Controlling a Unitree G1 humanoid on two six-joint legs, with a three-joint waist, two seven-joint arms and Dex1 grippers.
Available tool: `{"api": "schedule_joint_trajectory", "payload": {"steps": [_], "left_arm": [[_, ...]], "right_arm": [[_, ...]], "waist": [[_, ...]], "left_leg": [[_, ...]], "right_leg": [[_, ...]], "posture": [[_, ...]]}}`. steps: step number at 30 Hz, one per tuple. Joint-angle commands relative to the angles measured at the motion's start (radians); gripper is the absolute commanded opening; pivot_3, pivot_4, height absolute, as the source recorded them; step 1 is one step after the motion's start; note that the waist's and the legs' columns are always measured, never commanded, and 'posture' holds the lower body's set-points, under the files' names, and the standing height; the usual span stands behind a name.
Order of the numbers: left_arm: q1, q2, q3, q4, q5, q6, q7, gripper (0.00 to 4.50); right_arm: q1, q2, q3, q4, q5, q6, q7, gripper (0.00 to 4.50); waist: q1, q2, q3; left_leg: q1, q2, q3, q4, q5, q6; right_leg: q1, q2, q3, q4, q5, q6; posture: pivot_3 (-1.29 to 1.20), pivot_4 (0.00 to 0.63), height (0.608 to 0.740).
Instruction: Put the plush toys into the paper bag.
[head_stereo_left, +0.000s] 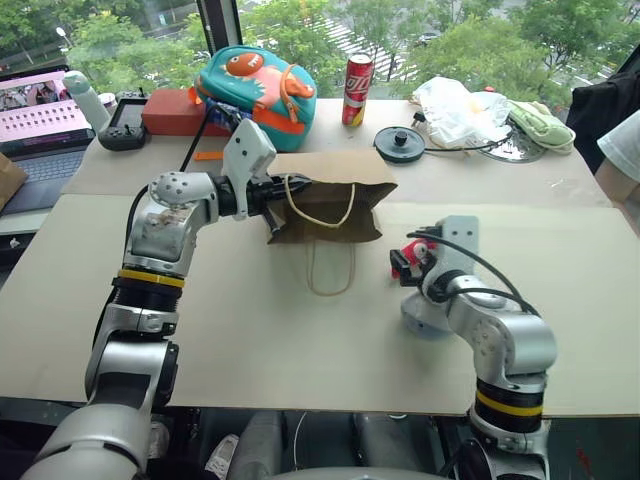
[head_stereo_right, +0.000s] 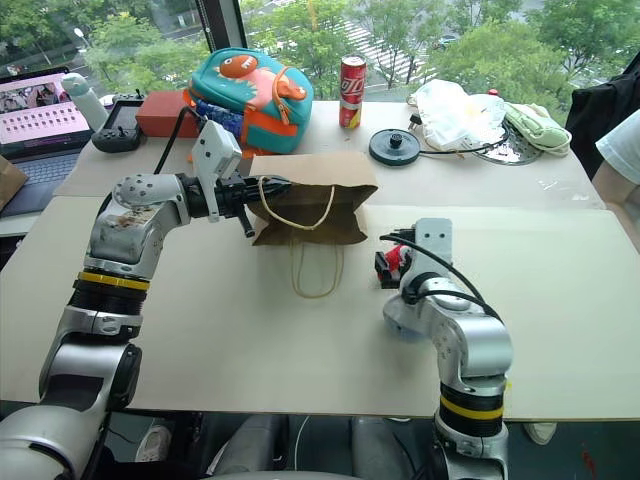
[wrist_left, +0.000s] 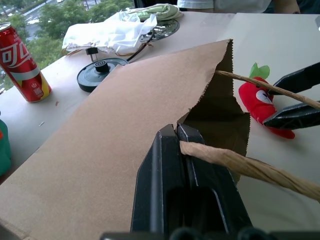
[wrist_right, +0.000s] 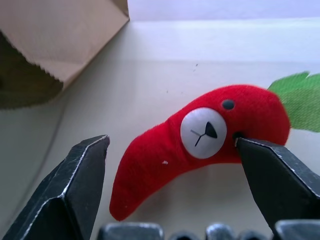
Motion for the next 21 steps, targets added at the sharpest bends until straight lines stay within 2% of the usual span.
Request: {"api": "schedule_joint_trajectory", "payload": {"steps": [1, 4, 7, 14, 15, 21], "left_arm": [[-0.033, 0.003, 0.015, -0.010, -0.003, -0.025, 0.006, 0.00], [-0.035, 0.002, 0.016, -0.009, -0.004, -0.025, 0.007, 0.00], [-0.035, 0.002, 0.019, -0.011, -0.007, -0.023, 0.008, 0.00], [-0.036, 0.003, 0.019, -0.010, -0.009, -0.021, 0.010, 0.00], [-0.038, 0.003, 0.019, -0.008, -0.008, -0.022, 0.011, 0.00], [-0.042, 0.000, 0.020, 0.003, -0.008, -0.026, 0.013, 0.00]], "right_arm": [[-0.018, 0.030, 0.012, 0.063, -0.043, -0.063, -0.034, 4.40], [-0.021, 0.031, 0.018, 0.078, -0.062, -0.093, -0.036, 4.40], [-0.019, 0.023, 0.022, 0.072, -0.078, -0.113, -0.034, 3.71], [-0.019, 0.009, 0.021, 0.065, -0.088, -0.108, -0.016, 1.27], [-0.021, 0.005, 0.025, 0.064, -0.087, -0.110, -0.009, 1.06], [-0.037, 0.014, -0.012, 0.027, -0.080, -0.117, -0.013, 1.06]], "waist": [[0.000, 0.000, 0.000], [0.000, 0.000, 0.000], [0.000, 0.000, 0.000], [0.000, 0.000, 0.000], [0.000, 0.000, 0.000], [0.000, 0.000, 0.000]], "left_leg": [[0.000, 0.000, 0.000, 0.000, 0.000, 0.000], [0.000, 0.000, 0.000, 0.000, 0.000, 0.000], [0.000, 0.000, 0.000, 0.000, 0.000, 0.000], [0.000, 0.000, 0.000, 0.000, 0.000, 0.000], [0.000, 0.000, 0.000, 0.000, 0.000, 0.000], [0.000, 0.000, 0.000, 0.000, 0.000, 0.000]], "right_leg": [[0.000, 0.000, 0.000, 0.000, 0.000, 0.000], [0.000, 0.000, 0.000, 0.000, 0.000, 0.000], [0.000, 0.000, 0.000, 0.000, 0.000, 0.000], [0.000, 0.000, 0.000, 0.000, 0.000, 0.000], [0.000, 0.000, 0.000, 0.000, 0.000, 0.000], [0.000, 0.000, 0.000, 0.000, 0.000, 0.000]], "posture": [[0.00, 0.150, 0.739], [0.00, 0.150, 0.739], [0.00, 0.150, 0.739], [0.00, 0.150, 0.739], [0.00, 0.150, 0.739], [0.00, 0.150, 0.739]]}}
